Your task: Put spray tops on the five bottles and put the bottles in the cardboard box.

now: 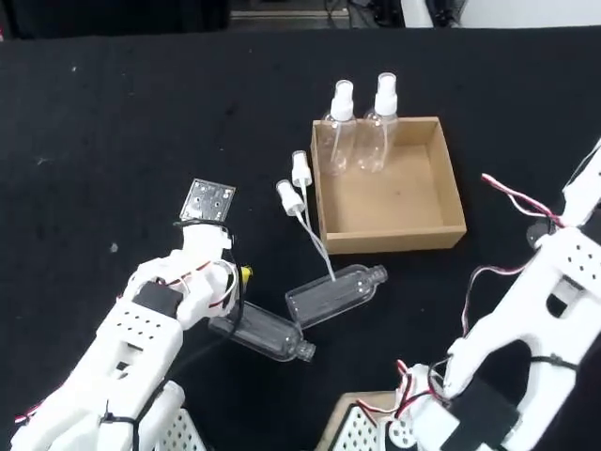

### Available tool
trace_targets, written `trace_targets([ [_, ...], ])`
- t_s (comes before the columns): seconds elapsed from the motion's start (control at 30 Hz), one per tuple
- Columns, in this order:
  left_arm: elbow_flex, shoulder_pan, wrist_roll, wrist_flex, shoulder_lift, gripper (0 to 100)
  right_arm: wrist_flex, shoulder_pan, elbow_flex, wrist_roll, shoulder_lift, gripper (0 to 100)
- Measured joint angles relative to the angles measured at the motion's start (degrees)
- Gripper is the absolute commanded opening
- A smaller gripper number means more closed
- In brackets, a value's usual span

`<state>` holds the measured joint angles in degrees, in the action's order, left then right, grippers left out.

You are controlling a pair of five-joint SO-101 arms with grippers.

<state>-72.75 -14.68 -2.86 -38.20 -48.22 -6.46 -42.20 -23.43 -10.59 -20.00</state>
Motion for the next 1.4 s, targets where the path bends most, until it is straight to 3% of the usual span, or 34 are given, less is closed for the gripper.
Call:
trace_targets([
  [0.93, 0.0, 0.0, 0.0, 0.0, 0.0, 18, 0.8, -1.2, -3.4, 0.1, 0.4, 1.1],
  [1.4, 0.0, 0.0, 0.0, 0.0, 0.0, 18, 15.2, -1.2, -14.7, 0.1, 0.4, 1.1],
])
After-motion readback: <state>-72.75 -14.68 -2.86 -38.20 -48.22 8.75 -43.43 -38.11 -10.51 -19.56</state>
